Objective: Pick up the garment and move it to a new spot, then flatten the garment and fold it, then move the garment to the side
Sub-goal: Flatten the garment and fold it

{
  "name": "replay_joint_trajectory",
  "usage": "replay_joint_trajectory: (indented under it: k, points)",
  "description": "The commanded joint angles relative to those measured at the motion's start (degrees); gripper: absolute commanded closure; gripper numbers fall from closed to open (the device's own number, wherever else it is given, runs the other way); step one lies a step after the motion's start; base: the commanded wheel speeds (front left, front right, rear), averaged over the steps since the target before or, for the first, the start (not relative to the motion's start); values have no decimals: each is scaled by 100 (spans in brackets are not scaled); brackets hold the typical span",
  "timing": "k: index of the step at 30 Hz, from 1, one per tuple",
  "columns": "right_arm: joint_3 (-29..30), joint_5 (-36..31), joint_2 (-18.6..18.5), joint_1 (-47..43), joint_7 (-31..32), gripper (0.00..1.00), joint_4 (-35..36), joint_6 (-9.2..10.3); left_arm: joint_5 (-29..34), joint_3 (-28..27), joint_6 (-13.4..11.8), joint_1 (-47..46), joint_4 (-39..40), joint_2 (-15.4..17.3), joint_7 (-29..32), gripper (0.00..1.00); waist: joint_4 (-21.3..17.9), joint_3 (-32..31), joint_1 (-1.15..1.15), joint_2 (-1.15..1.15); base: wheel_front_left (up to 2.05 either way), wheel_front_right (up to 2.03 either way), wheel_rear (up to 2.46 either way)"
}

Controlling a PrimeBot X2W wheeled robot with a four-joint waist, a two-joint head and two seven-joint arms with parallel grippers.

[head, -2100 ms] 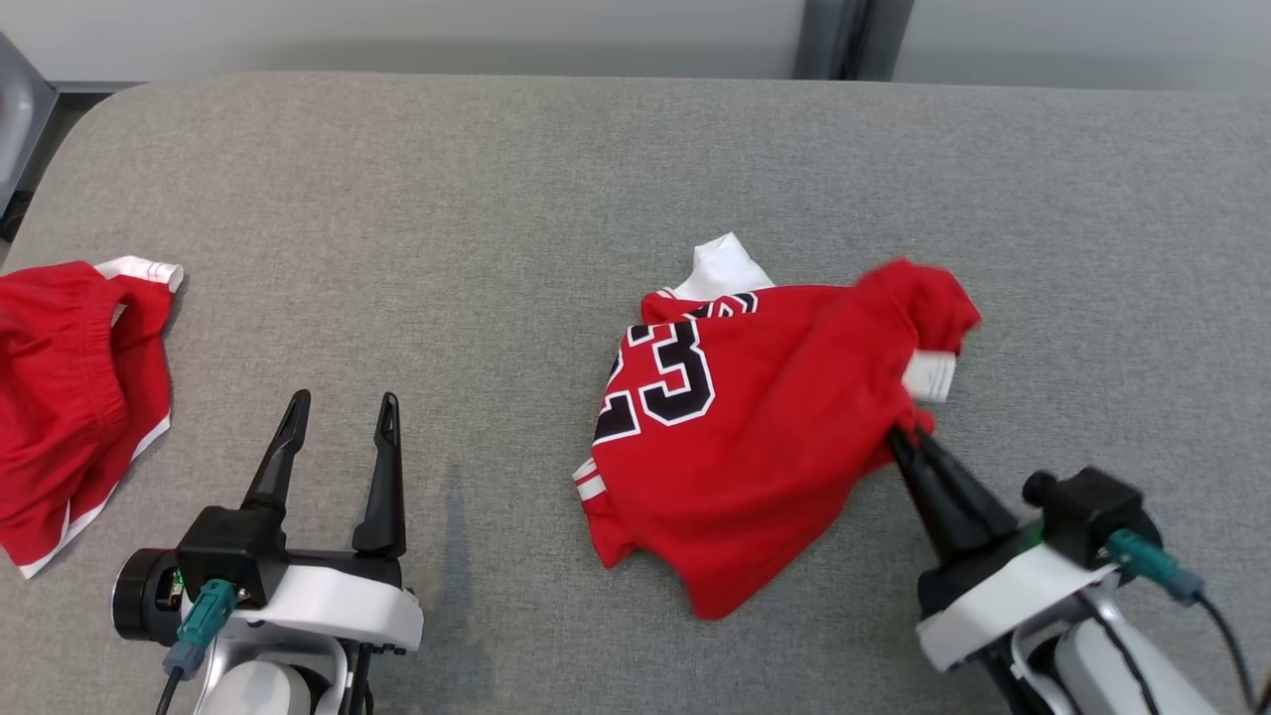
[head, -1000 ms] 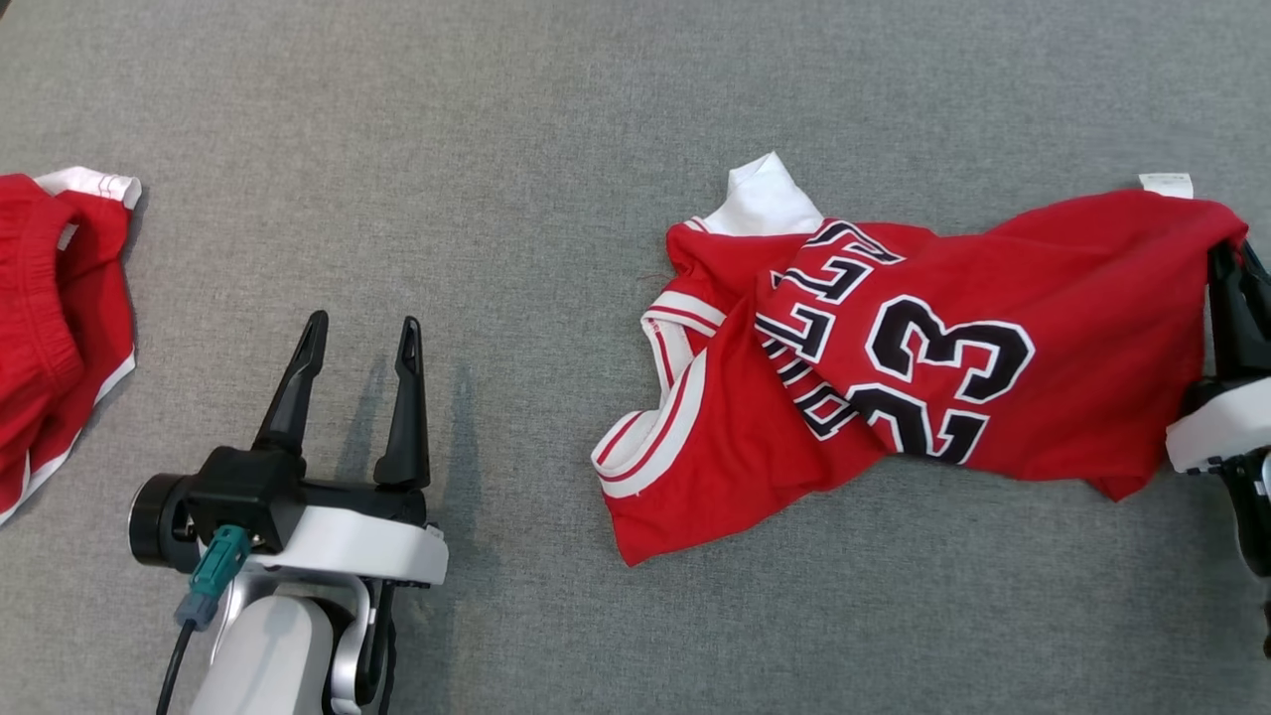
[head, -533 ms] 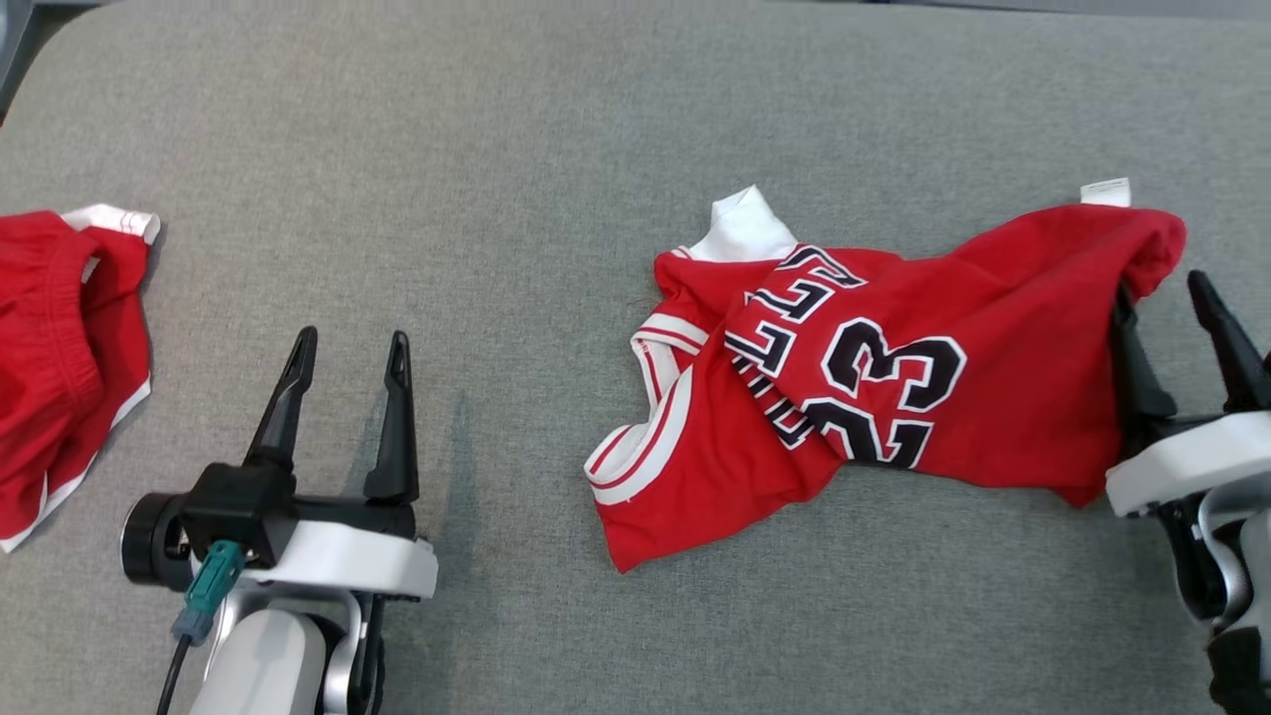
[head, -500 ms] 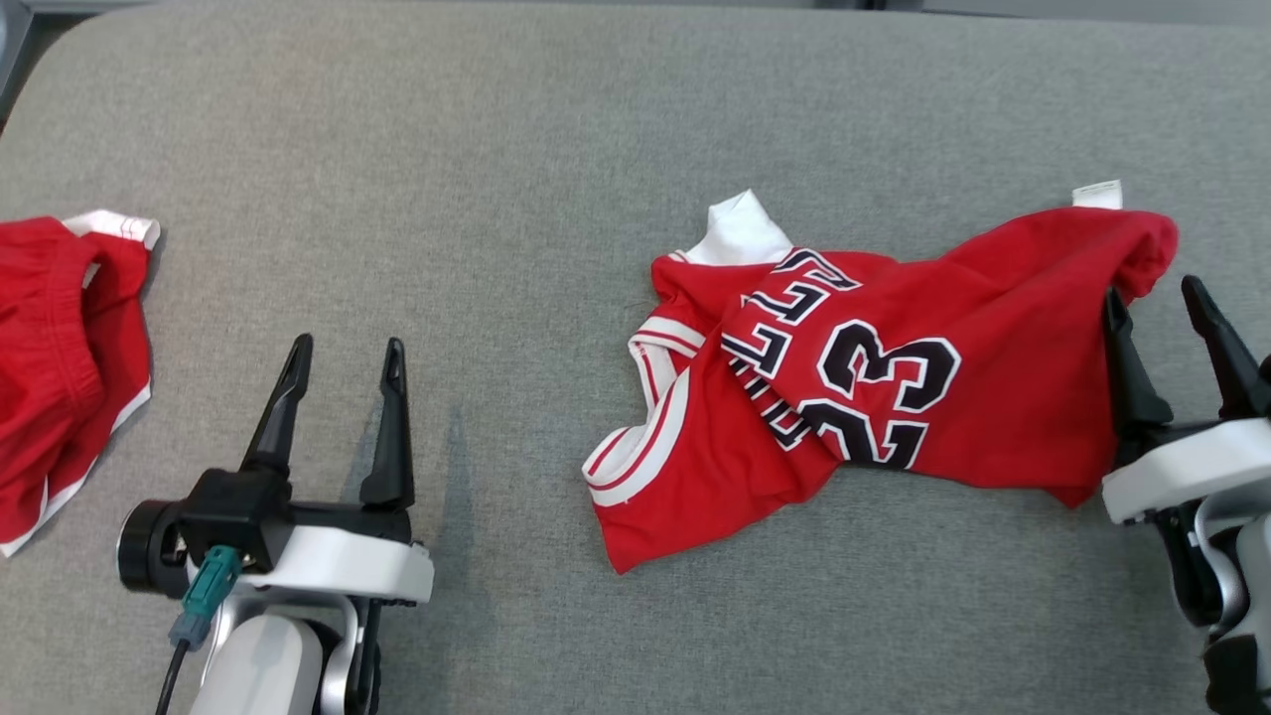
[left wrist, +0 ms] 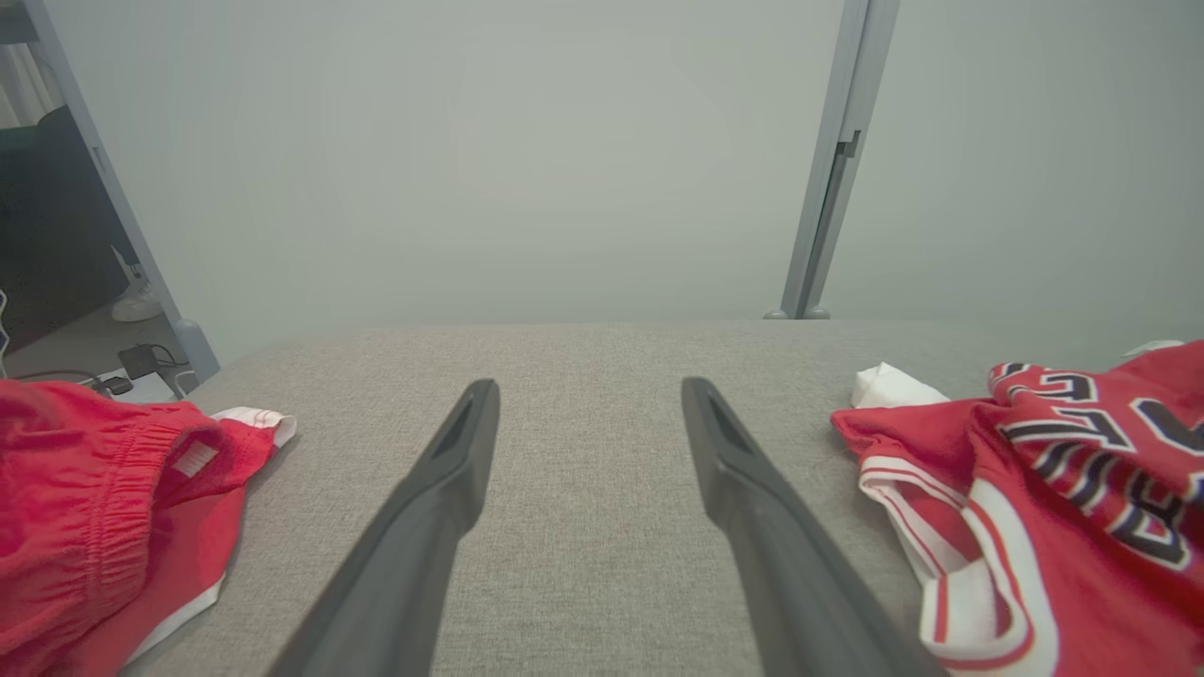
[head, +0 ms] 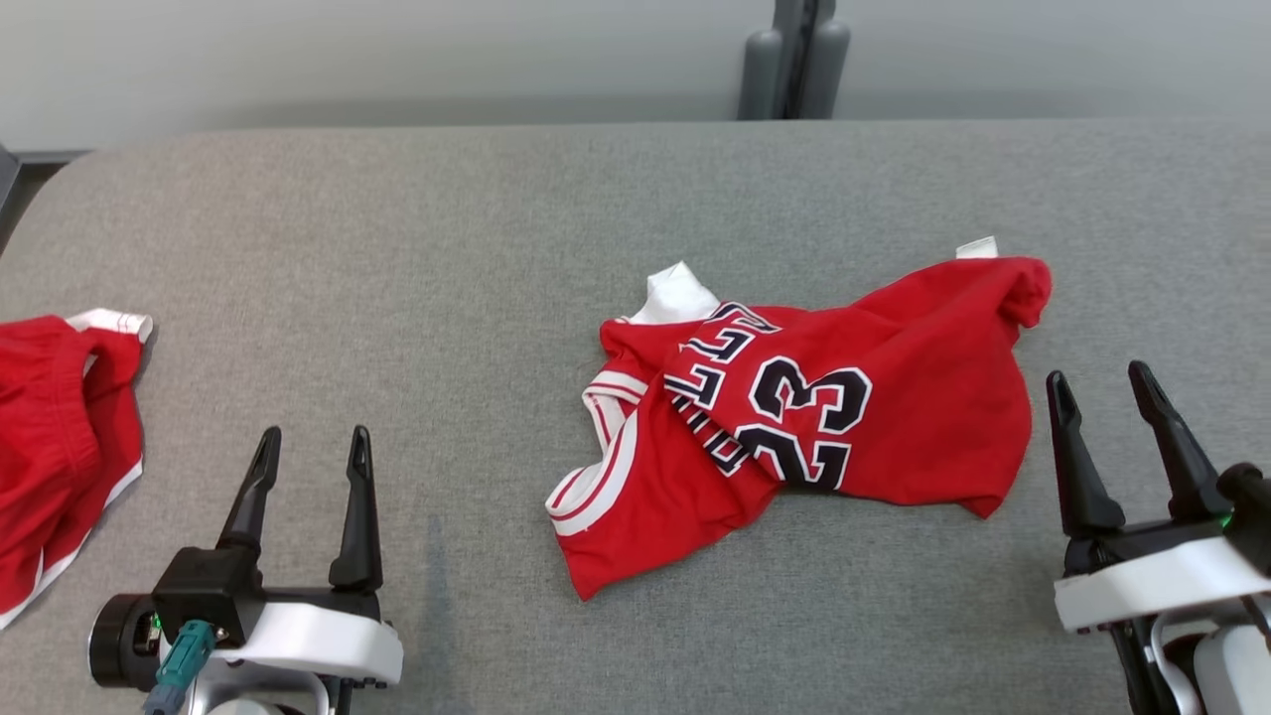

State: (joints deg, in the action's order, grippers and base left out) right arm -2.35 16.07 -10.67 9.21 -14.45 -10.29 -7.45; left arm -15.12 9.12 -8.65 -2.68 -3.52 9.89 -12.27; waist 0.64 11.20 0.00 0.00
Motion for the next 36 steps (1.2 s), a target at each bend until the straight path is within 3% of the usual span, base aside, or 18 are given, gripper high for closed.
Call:
replay_joint_trajectory:
  k: [1, 14, 21, 28, 36]
  points:
    - [53, -54, 60, -169, 36, 0, 186, -8, -34, -16, -47, 111, 61, 35, 44, 0, -83, -162, 0, 0, 0, 0, 0]
    - [253, -186, 419, -817, 414, 0, 954, -8, -108, 5, -156, 485, 425, 123, 343, 0, -178, -375, 0, 0, 0, 0, 0]
    - [277, -182, 476, -804, 435, 0, 1040, -8, -104, 221, -40, 321, 484, 92, 532, 0, -171, -284, 0, 0, 0, 0, 0]
    - [141, -118, 491, -642, 400, 0, 1011, -8, -368, 852, 484, 25, 144, -134, 1118, 0, -263, -97, 0, 0, 0, 0, 0]
    - [139, -39, 497, -592, 320, 0, 864, -9, -734, 1231, 798, -35, -495, -377, 1567, 0, -404, 98, 0, 0, 0, 0, 0]
